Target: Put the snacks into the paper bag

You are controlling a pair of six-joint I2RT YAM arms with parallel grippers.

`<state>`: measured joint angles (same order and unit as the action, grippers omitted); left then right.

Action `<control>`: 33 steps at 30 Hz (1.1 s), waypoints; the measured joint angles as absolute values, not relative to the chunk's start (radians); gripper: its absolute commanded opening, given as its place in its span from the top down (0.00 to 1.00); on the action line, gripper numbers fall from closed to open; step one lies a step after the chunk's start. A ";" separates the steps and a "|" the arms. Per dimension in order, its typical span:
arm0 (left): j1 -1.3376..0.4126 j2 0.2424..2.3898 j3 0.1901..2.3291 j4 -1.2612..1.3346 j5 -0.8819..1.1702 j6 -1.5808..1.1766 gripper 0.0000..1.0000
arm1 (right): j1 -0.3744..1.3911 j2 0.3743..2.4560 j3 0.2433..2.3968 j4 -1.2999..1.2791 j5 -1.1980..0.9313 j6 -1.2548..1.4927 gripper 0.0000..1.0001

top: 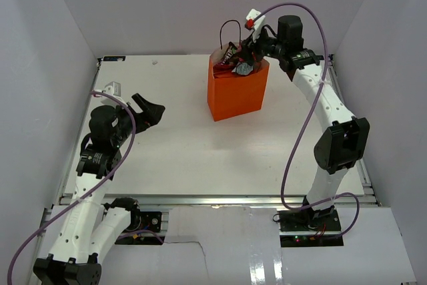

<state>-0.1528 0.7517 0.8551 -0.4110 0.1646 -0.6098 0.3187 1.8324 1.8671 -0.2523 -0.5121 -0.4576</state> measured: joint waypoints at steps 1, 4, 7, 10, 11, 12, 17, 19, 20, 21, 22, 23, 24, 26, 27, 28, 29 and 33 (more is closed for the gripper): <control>-0.153 0.754 0.854 -0.410 0.165 -0.610 0.02 | 0.325 1.826 1.853 -0.254 -0.520 -0.463 0.38; -0.153 0.763 0.852 -0.410 0.165 -0.607 0.02 | 0.340 1.814 1.834 -0.265 -0.543 -0.467 0.37; -0.153 0.768 0.852 -0.410 0.166 -0.593 0.02 | 0.339 1.805 1.843 -0.268 -0.558 -0.431 0.31; -0.153 0.768 0.852 -0.406 0.171 -0.572 0.02 | 0.302 1.802 1.888 -0.270 -0.564 -0.343 0.02; -0.153 0.767 0.852 -0.404 0.173 -0.565 0.02 | 0.280 1.794 1.898 -0.267 -0.561 -0.313 0.04; -0.153 0.765 0.852 -0.400 0.175 -0.557 0.02 | 0.257 1.781 1.900 -0.266 -0.558 -0.291 0.10; -0.153 0.746 0.852 -0.374 0.190 -0.524 0.02 | 0.107 1.650 1.834 -0.253 -0.551 -0.189 0.10; -0.153 0.741 0.852 -0.363 0.199 -0.514 0.02 | 0.047 1.580 1.764 -0.252 -0.549 -0.147 0.10; -0.153 0.739 0.852 -0.359 0.202 -0.509 0.02 | 0.020 1.549 1.725 -0.251 -0.548 -0.128 0.10; -0.153 0.738 0.852 -0.356 0.205 -0.502 0.02 | -0.008 1.515 1.675 -0.244 -0.542 -0.111 0.10; -0.153 0.735 0.851 -0.353 0.207 -0.495 0.02 | -0.032 1.473 1.607 -0.246 -0.527 -0.096 0.10; -0.153 0.731 0.847 -0.349 0.207 -0.487 0.02 | -0.054 1.436 1.539 -0.248 -0.505 -0.081 0.10; -0.153 0.725 0.842 -0.346 0.207 -0.480 0.02 | -0.069 1.399 1.472 -0.250 -0.479 -0.076 0.10; -0.153 0.709 0.826 -0.345 0.203 -0.464 0.02 | -0.085 1.316 1.317 -0.275 -0.417 -0.069 0.10; -0.153 0.700 0.817 -0.345 0.199 -0.456 0.02 | -0.084 1.266 1.227 -0.276 -0.381 -0.069 0.10; -0.153 0.689 0.805 -0.347 0.196 -0.450 0.02 | -0.084 1.214 1.149 -0.300 -0.352 -0.068 0.10; -0.153 0.680 0.795 -0.347 0.192 -0.444 0.02 | -0.084 1.171 1.092 -0.322 -0.327 -0.067 0.10; -0.153 0.657 0.757 -0.352 0.183 -0.432 0.02 | -0.086 0.995 0.930 -0.379 -0.226 -0.054 0.10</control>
